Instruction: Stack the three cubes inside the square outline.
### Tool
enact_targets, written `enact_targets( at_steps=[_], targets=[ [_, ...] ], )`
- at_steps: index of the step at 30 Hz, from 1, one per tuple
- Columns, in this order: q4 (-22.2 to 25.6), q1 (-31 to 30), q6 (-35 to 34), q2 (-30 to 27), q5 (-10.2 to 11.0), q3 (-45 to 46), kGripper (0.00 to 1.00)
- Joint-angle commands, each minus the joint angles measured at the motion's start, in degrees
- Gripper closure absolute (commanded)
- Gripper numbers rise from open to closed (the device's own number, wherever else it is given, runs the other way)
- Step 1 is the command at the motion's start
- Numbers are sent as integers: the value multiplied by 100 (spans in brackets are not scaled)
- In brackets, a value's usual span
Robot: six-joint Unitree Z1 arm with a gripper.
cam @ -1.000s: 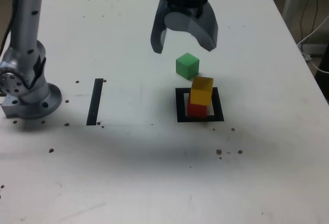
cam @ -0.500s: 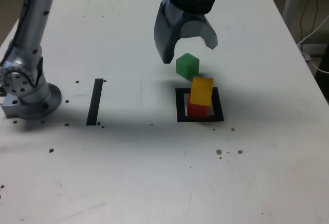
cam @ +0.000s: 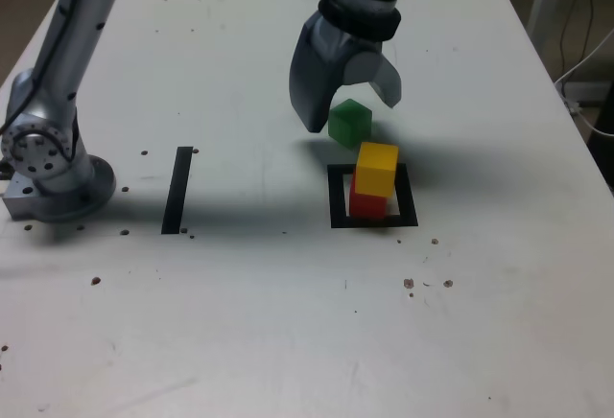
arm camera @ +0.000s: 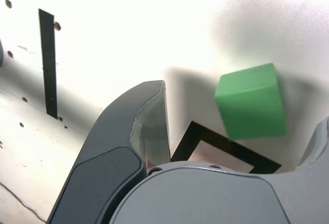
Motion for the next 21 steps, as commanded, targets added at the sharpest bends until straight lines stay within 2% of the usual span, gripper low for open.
enact_targets(
  at_steps=[1,7,12,16,21],
  targets=[
    [-44,55,81,101,-49,-55,6],
    [-82,198,212,261,-148,-193,16],
    [-140,254,308,394,-272,-286,40],
    [-244,255,342,460,-293,-304,59],
    [-363,255,391,506,-277,-318,76]
  ],
)
